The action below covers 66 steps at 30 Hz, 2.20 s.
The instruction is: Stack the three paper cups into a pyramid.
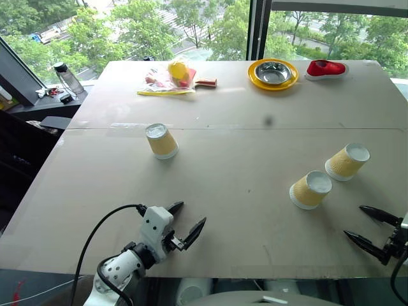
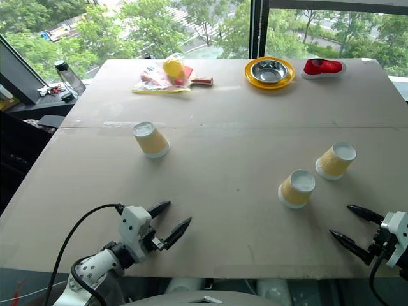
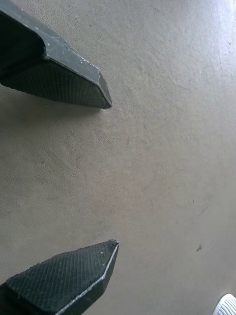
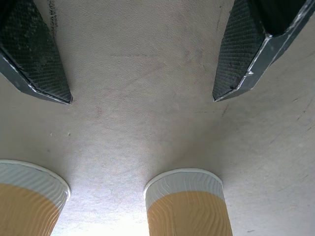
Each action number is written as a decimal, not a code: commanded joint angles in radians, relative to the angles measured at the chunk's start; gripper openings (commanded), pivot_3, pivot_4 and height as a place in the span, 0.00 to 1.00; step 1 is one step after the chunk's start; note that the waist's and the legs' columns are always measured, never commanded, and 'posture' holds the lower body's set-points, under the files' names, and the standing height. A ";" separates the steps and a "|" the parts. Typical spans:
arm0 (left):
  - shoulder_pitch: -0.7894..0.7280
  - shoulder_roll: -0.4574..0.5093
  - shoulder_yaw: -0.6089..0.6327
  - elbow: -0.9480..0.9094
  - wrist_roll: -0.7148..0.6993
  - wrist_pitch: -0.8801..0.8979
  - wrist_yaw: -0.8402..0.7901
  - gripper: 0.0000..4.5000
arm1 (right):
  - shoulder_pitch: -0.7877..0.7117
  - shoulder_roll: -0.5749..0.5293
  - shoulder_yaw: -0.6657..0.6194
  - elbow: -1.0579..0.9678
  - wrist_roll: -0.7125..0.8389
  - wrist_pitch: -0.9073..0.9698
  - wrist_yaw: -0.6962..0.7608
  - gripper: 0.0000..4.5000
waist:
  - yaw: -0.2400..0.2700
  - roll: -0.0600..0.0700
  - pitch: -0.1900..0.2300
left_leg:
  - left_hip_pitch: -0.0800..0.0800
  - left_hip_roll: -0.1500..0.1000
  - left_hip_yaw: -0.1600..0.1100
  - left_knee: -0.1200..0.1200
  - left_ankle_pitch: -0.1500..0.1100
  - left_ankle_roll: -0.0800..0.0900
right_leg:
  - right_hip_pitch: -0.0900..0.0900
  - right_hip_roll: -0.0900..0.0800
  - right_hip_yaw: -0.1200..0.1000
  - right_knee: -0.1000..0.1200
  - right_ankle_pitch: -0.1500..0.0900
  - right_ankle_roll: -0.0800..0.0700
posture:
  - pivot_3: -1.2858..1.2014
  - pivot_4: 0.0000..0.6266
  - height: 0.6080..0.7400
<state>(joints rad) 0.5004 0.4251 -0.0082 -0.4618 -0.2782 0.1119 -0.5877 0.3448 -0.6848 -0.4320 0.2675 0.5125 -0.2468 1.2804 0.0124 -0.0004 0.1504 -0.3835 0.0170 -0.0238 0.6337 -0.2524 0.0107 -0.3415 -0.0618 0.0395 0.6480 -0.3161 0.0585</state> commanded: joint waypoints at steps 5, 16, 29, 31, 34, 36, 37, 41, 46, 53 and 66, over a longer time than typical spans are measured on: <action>0.014 0.040 0.031 -0.004 -0.023 -0.003 -0.040 0.97 | 0.049 0.031 -0.018 -0.024 0.010 -0.027 -0.004 1.00 | 0.000 0.000 0.000 | 0.000 0.000 -0.001 0.000 0.000 0.000 | 0.000 0.000 -0.001 0.000 0.000 0.000 | 0.52 0.24 1.00; -0.013 0.056 0.045 -0.003 -0.037 0.003 -0.065 0.97 | 0.043 0.040 -0.003 -0.079 0.017 -0.011 -0.027 1.00 | 0.000 -0.001 0.000 | 0.000 0.000 0.000 0.000 0.000 0.000 | 0.000 0.000 0.000 0.000 0.000 0.000 | 0.52 0.24 1.00; -0.070 0.144 0.066 -0.034 -0.095 0.046 -0.172 0.97 | 0.051 0.079 0.023 -0.255 0.045 0.036 -0.069 1.00 | -0.001 -0.002 0.001 | 0.000 0.000 -0.001 0.000 0.000 0.000 | 0.000 0.000 -0.001 0.000 0.000 0.000 | 0.52 0.24 1.00; -0.118 0.189 0.071 -0.059 -0.153 0.075 -0.231 0.97 | 0.049 0.099 0.050 -0.346 0.063 0.078 -0.109 1.00 | 0.000 -0.002 0.001 | 0.000 0.000 -0.001 0.000 0.000 0.000 | 0.000 0.000 -0.001 0.000 0.000 0.001 | 0.52 0.24 1.00; -0.182 0.236 0.087 -0.099 -0.257 0.121 -0.302 0.97 | 0.032 0.116 0.079 -0.433 0.049 0.118 -0.173 1.00 | 0.000 -0.002 0.002 | -0.001 0.000 -0.002 0.000 0.000 0.000 | 0.000 0.000 -0.002 0.000 0.002 0.003 | 0.52 0.24 1.00; -0.235 0.274 0.107 -0.136 -0.347 0.167 -0.350 0.97 | 0.006 0.124 0.097 -0.486 0.044 0.152 -0.227 1.00 | 0.000 -0.002 0.002 | -0.001 0.000 -0.002 0.000 0.000 0.000 | 0.000 -0.001 -0.002 0.000 0.002 0.004 | 0.52 0.24 1.00; -0.260 0.292 0.115 -0.146 -0.374 0.186 -0.364 0.97 | -0.006 0.126 0.104 -0.503 0.039 0.162 -0.248 1.00 | -0.001 -0.003 0.003 | -0.002 0.000 -0.002 0.000 0.000 0.000 | -0.001 0.000 -0.003 0.000 0.002 0.004 | 0.52 0.24 1.00; -0.336 0.340 0.124 -0.163 -0.426 0.235 -0.395 0.97 | -0.043 0.123 0.121 -0.538 0.034 0.201 -0.297 1.00 | -0.001 -0.003 0.003 | -0.002 0.000 -0.003 0.000 0.000 0.000 | -0.002 0.000 -0.003 0.001 0.002 0.004 | 0.52 0.24 1.00; -0.421 0.392 0.125 -0.179 -0.446 0.259 -0.446 0.97 | -0.101 0.105 0.147 -0.603 0.047 0.296 -0.352 1.00 | -0.002 -0.004 0.005 | -0.002 0.001 -0.003 0.000 0.000 0.000 | -0.002 0.004 -0.006 0.002 0.002 0.004 | 0.52 0.24 1.00; -0.454 0.399 0.117 -0.217 -0.478 0.291 -0.454 0.97 | -0.125 0.105 0.151 -0.632 0.066 0.349 -0.363 1.00 | -0.001 -0.004 0.006 | -0.002 0.001 -0.004 0.001 0.000 0.000 | -0.002 0.005 -0.006 0.004 0.002 0.004 | 0.52 0.24 1.00; -0.452 0.386 0.112 -0.233 -0.480 0.298 -0.445 1.00 | -0.130 0.092 0.153 -0.613 0.048 0.366 -0.344 0.83 | -0.002 -0.004 0.006 | -0.001 0.002 -0.003 0.002 0.000 0.000 | -0.002 0.006 -0.006 0.005 0.002 0.004 | 0.52 0.24 1.00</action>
<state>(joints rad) 0.0517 0.8138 0.0997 -0.6568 -0.7396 0.4124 -1.0293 0.2204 -0.5824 -0.2729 -0.3331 0.5577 0.1272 0.9327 0.0105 -0.0049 0.1564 -0.3845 0.0189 -0.0272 0.6354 -0.2523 0.0107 -0.3436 -0.0560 0.0337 0.6534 -0.3138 0.0627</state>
